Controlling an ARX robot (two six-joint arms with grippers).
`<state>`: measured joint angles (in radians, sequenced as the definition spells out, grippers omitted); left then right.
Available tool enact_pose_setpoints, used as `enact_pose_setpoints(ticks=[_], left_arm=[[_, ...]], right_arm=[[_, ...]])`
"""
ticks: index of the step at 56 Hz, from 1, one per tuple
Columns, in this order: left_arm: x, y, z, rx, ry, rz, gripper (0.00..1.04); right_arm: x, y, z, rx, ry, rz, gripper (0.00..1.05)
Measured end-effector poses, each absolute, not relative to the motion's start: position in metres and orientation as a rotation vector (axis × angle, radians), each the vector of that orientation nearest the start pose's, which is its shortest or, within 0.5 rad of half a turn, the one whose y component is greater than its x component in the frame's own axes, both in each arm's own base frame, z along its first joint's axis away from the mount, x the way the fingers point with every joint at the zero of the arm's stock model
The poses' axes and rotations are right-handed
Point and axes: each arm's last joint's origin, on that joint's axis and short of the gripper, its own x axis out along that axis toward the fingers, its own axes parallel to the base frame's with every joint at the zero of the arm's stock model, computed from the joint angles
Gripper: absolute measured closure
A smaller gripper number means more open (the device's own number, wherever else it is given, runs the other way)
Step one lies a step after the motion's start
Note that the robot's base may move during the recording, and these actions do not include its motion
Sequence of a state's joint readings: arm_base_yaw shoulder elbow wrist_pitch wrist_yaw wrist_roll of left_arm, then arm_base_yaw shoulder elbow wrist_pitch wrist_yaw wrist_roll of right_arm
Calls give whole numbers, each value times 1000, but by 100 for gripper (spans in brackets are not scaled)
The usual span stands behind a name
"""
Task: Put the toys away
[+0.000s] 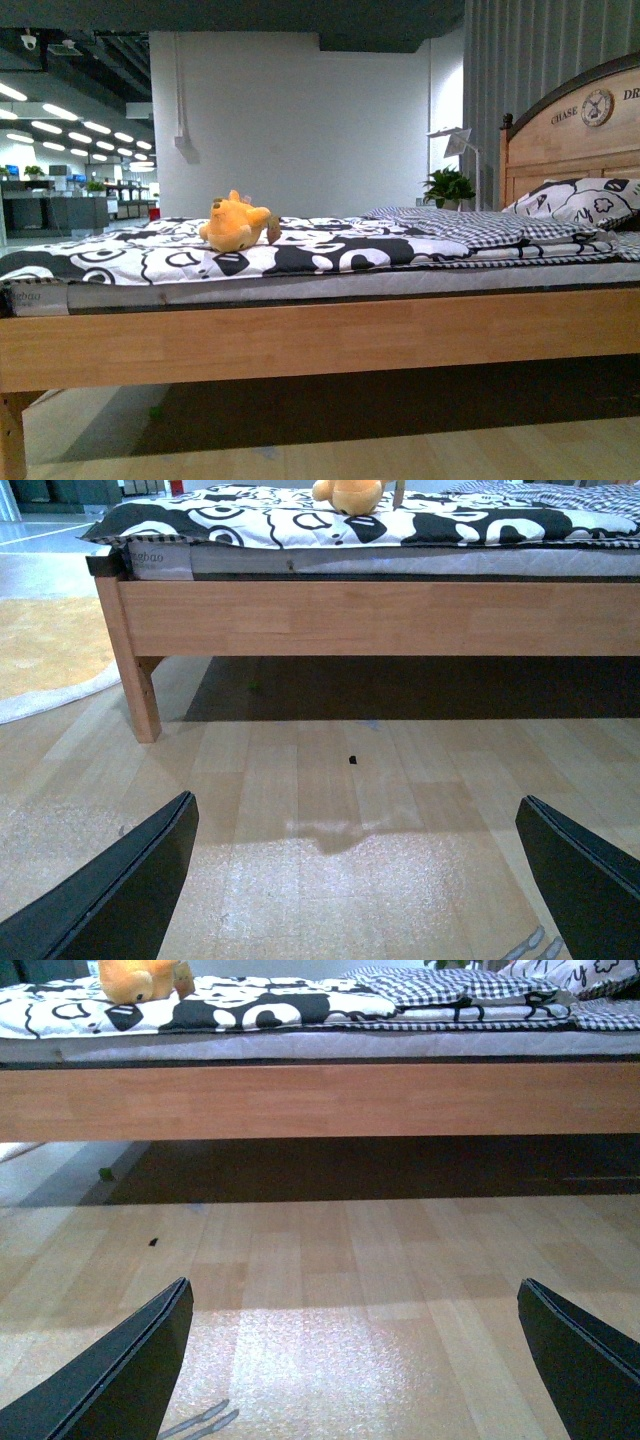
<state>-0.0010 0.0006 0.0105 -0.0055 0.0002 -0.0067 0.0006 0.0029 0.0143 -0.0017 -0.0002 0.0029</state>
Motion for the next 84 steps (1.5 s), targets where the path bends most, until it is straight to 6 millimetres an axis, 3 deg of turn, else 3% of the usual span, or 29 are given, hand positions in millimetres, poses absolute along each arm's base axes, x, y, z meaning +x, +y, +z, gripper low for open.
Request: enact_pose_setpoints(ticks=[84], left_arm=[[97,0,167,-7,-4,-1,6]], right_arm=[[97,0,168,3,-10,1,7]])
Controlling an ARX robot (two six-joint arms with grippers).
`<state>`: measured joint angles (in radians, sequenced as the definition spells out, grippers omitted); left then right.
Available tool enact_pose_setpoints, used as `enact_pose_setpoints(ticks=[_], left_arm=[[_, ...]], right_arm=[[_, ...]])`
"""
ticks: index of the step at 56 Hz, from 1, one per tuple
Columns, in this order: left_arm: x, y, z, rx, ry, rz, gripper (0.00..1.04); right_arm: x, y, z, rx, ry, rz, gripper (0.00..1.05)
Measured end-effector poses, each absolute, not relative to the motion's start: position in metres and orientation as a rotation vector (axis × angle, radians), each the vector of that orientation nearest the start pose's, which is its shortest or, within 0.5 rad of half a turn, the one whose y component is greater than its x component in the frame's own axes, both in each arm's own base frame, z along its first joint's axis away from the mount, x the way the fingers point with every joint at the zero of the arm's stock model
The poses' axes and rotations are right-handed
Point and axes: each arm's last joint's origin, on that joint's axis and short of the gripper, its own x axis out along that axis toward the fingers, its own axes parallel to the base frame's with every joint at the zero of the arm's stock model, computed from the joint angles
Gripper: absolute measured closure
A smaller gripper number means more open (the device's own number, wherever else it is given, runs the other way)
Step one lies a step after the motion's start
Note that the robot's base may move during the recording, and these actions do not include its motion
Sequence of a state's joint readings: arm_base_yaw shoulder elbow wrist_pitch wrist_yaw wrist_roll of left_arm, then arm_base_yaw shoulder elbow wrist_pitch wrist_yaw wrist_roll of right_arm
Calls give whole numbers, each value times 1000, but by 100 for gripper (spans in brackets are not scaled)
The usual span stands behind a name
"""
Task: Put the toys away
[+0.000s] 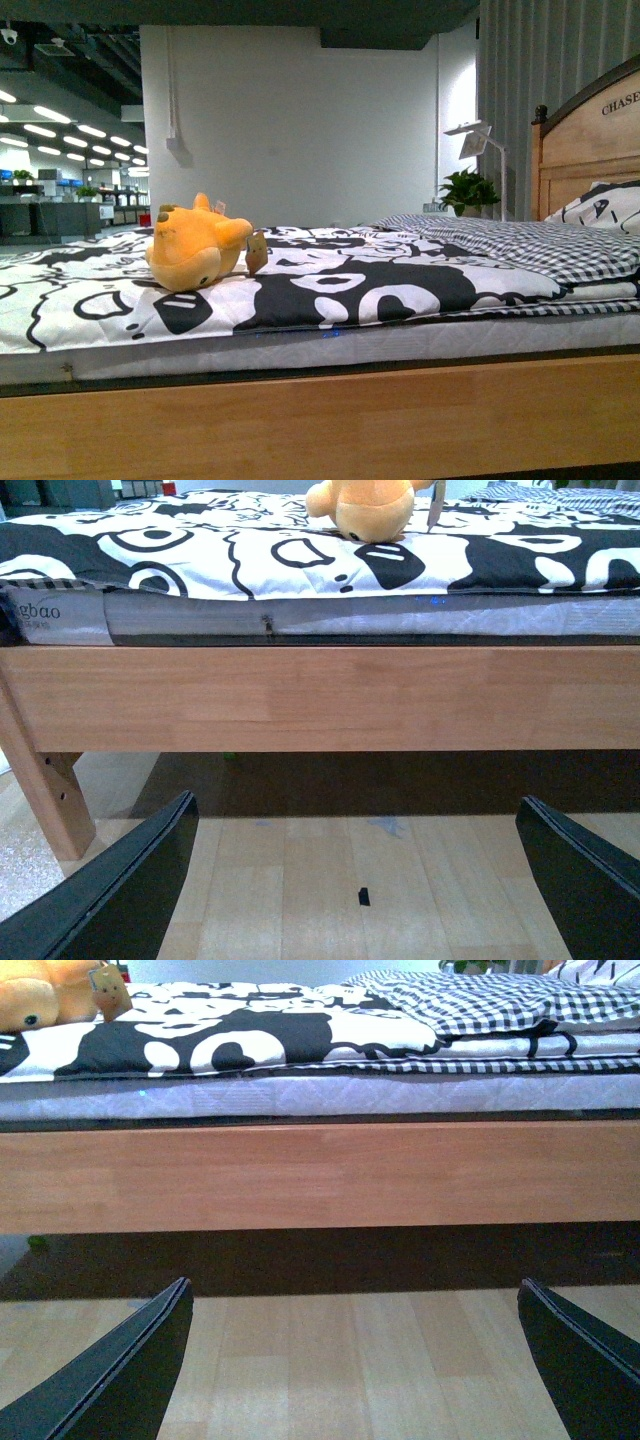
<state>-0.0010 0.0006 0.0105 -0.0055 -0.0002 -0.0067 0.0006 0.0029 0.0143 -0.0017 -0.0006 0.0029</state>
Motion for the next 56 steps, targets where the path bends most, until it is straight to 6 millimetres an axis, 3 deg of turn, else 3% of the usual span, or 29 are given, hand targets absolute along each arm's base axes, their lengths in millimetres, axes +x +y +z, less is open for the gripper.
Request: enact_pose_setpoints(ticks=[56], left_arm=[[97,0,167,-7,-4,-1,6]], right_arm=[[97,0,168,3,-10,1,7]])
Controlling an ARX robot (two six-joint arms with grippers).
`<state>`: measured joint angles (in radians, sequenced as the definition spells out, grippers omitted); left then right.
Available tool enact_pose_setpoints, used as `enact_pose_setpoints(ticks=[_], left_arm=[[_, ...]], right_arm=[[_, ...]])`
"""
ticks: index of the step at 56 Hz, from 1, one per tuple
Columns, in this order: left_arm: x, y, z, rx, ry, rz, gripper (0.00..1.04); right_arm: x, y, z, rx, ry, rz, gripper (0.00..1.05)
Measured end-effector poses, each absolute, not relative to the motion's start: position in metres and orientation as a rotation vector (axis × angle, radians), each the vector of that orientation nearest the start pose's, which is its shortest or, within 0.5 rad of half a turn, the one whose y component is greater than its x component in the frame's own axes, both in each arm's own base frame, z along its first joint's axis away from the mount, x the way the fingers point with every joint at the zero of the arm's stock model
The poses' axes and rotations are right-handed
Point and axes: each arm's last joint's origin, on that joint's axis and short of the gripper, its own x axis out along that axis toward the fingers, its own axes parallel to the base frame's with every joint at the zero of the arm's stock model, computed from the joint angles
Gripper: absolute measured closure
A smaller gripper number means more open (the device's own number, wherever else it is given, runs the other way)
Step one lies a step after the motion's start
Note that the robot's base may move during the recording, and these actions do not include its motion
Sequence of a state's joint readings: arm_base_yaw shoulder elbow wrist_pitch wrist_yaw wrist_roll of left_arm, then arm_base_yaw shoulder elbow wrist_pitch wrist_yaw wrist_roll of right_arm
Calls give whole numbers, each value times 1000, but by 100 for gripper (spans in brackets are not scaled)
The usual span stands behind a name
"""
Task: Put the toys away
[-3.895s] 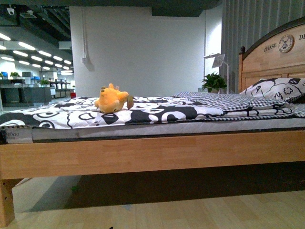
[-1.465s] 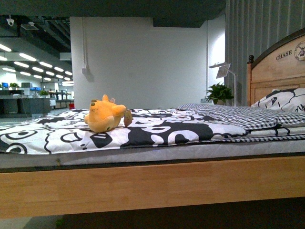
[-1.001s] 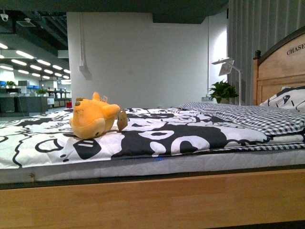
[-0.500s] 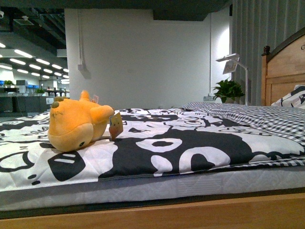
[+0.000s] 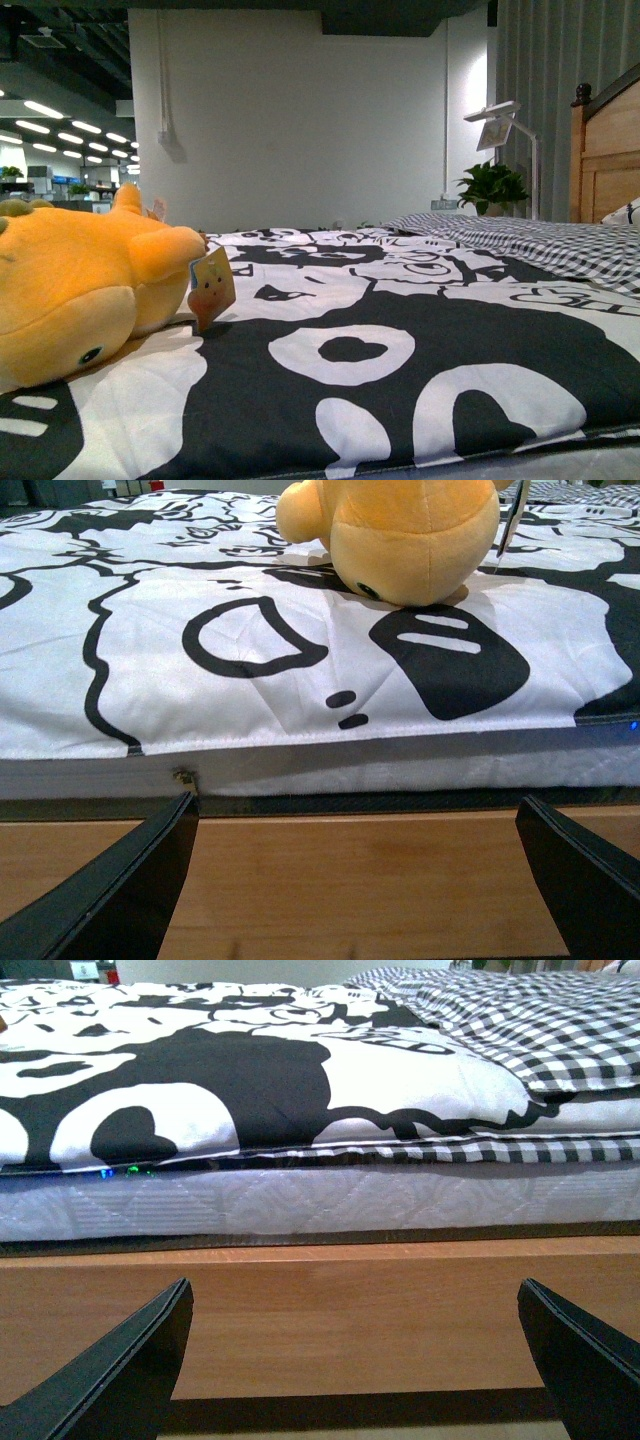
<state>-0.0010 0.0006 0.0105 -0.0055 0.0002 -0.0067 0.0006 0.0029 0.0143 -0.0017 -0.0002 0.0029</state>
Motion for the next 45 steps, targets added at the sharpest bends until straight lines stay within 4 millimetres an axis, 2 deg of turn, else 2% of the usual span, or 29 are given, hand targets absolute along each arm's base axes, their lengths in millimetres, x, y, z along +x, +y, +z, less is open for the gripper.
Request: enact_pose_setpoints(ticks=[45], left_arm=[[97,0,167,-4,-4,-2,6]], right_arm=[[97,0,168,3,-9,-1,7]])
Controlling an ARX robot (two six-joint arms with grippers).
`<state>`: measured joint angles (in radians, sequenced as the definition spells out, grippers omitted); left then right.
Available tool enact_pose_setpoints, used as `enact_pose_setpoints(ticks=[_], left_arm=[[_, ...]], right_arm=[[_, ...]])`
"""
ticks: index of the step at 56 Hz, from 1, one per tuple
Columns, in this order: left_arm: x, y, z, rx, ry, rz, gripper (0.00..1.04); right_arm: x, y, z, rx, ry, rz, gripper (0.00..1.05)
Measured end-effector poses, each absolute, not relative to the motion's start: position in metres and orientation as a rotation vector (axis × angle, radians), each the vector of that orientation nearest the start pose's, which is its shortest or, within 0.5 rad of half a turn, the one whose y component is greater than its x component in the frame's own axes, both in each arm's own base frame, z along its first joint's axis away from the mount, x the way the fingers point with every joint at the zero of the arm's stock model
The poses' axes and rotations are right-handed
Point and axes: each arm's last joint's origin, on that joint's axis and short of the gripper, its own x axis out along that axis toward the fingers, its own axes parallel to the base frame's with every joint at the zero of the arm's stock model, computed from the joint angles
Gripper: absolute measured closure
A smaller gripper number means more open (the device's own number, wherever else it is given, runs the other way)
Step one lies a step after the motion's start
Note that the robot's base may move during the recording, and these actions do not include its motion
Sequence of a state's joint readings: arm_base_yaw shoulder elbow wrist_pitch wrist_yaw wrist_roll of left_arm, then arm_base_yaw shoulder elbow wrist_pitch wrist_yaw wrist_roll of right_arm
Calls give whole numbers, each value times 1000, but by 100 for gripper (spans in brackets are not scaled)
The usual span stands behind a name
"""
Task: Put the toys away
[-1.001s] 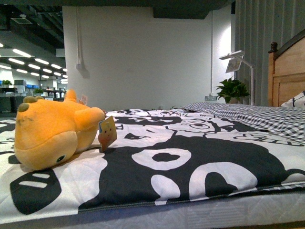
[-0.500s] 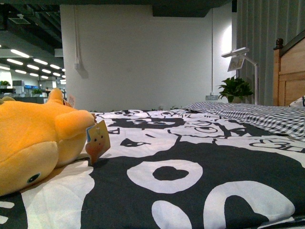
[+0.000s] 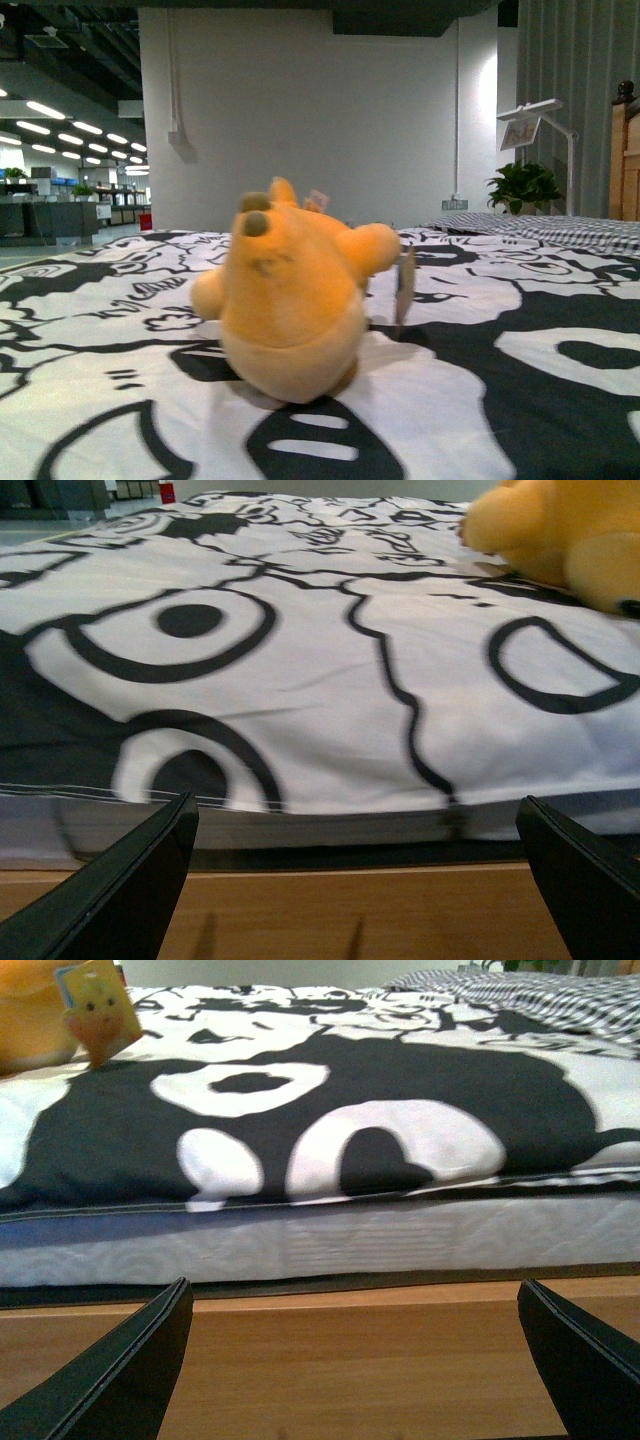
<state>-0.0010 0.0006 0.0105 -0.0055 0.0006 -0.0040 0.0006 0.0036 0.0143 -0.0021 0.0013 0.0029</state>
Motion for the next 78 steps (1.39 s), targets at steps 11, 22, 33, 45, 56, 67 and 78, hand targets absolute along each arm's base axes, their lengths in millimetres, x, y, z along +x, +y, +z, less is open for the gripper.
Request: enact_pose_setpoints(ticks=[11,22,33,45,56,67,78], left_arm=[[97,0,166,-4,-3,-2,6],[97,0,167,-4,-4,-2,6],[97,0,167,-4,-5,3,6],[97,0,167,-4,-5,0,6],[97,0,167,-4,-5,0,6],[97,0,167,-4,-5,0,6],[97,0,167,-4,-5,0,6]], right_arm=[[97,0,168,3,-9,0,7],[97,0,168,3,-10,1,7],[97,0,168,3,-9,8,7],[98,0,162,100,105,-168,7],[103,0,169,224,119,-206,7],[125,-4,200,293,44,-177,7],[164,-2,235,283,-49,-172,7]])
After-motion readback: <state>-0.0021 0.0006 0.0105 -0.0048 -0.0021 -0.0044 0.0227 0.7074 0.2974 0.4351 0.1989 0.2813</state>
